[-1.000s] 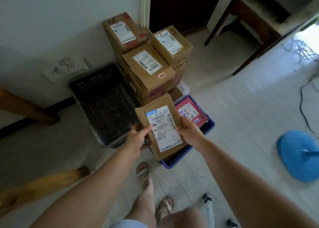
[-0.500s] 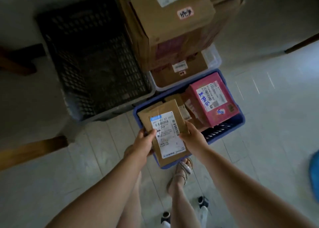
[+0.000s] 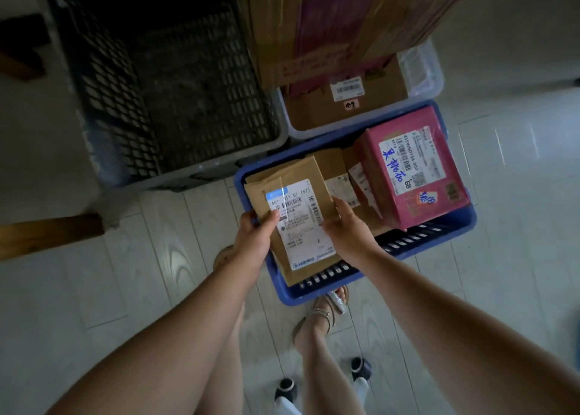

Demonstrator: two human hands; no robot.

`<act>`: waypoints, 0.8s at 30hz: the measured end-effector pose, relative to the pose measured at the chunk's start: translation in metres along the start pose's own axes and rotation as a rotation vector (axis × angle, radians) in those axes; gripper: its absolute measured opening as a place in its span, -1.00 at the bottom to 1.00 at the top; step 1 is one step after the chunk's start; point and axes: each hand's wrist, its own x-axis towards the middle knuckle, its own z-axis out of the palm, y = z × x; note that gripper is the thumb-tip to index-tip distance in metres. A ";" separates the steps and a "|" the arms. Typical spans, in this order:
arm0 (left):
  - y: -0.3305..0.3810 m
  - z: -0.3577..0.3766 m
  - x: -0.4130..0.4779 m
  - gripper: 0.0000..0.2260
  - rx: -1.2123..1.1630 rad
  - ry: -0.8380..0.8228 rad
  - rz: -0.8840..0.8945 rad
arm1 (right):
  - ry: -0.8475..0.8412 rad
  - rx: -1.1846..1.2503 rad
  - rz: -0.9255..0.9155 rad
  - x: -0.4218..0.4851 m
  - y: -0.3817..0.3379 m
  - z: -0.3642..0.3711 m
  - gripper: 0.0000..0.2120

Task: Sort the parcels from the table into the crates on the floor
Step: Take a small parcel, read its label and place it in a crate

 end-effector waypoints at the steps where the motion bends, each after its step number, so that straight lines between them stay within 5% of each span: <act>1: 0.001 0.001 0.001 -0.60 0.001 0.007 0.011 | -0.002 0.002 -0.006 0.000 0.000 0.000 -0.50; 13: 0.014 -0.004 0.010 -0.73 -0.002 -0.058 -0.014 | -0.035 -0.016 0.002 0.009 -0.004 0.001 -0.45; 18: 0.029 -0.008 -0.015 -0.58 0.005 -0.033 -0.028 | 0.074 -0.030 0.040 -0.015 -0.018 -0.004 -0.43; 24: 0.075 -0.030 -0.087 -0.71 0.118 -0.003 0.062 | 0.242 0.151 0.050 -0.088 -0.069 -0.026 -0.48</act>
